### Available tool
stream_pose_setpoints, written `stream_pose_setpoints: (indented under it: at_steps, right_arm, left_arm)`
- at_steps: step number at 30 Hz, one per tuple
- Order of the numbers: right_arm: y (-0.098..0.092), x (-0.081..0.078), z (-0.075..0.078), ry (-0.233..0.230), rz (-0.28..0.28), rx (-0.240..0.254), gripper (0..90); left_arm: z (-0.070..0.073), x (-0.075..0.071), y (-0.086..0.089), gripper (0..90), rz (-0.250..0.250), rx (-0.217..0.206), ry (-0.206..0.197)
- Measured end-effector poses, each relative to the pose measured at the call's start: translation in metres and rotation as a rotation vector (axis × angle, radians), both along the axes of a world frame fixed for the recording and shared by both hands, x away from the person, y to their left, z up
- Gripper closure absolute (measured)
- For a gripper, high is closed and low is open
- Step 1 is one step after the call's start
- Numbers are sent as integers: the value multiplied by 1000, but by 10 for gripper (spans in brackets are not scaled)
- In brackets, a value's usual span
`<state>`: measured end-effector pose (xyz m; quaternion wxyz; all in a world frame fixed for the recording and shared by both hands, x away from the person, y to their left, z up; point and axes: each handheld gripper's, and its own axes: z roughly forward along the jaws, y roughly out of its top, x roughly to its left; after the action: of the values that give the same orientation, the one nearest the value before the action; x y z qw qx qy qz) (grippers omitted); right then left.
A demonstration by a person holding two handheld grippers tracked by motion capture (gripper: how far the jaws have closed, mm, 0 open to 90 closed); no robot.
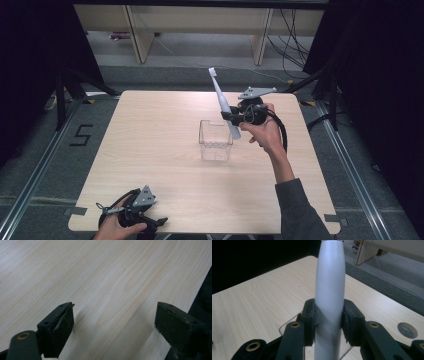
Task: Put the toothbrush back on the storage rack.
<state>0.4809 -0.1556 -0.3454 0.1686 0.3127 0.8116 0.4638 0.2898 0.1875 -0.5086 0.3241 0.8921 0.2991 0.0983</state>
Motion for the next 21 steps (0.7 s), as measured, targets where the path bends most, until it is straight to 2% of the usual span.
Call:
stream_pose_setpoints:
  at_steps: [6,7,9,10,11,13,14,15,17,18,19,21]
  right_arm:
    - [9,8,-2,9,10,-10,666]
    - [14,9,-5,30,10,-8,666]
    - [18,11,-8,33,14,-10,666]
    - [19,13,-9,24,24,-30,666]
    - [21,13,-11,42,17,-23,666]
    - [25,15,-14,32,19,-27,666]
    - [26,15,-14,57,19,-33,666]
    - [28,16,-16,45,16,-31,666]
    - [29,17,-17,54,24,-39,666]
    - [31,19,-19,25,26,-42,666]
    - [33,20,-21,49,31,-46,666]
    - [35,22,-23,65,18,-57,666]
  left_arm:
    - [0,0,0,151,-5,1,-1]
    - [0,0,0,152,-4,0,-2]
    - [0,-1,-1,151,2,-3,2]
    - [0,0,0,151,-2,-2,-1]
    - [0,-1,0,152,0,-3,-2]
    - [0,-1,0,152,-2,-4,-2]
    - [0,-1,0,151,-3,-2,-3]
    - [0,-1,0,152,-3,-1,-1]
    - [0,-1,-1,152,-1,-3,0]
    - [0,-1,0,152,-12,3,-4]
    - [0,-1,0,152,-9,2,-2]
    - [0,-1,0,151,0,-3,0]
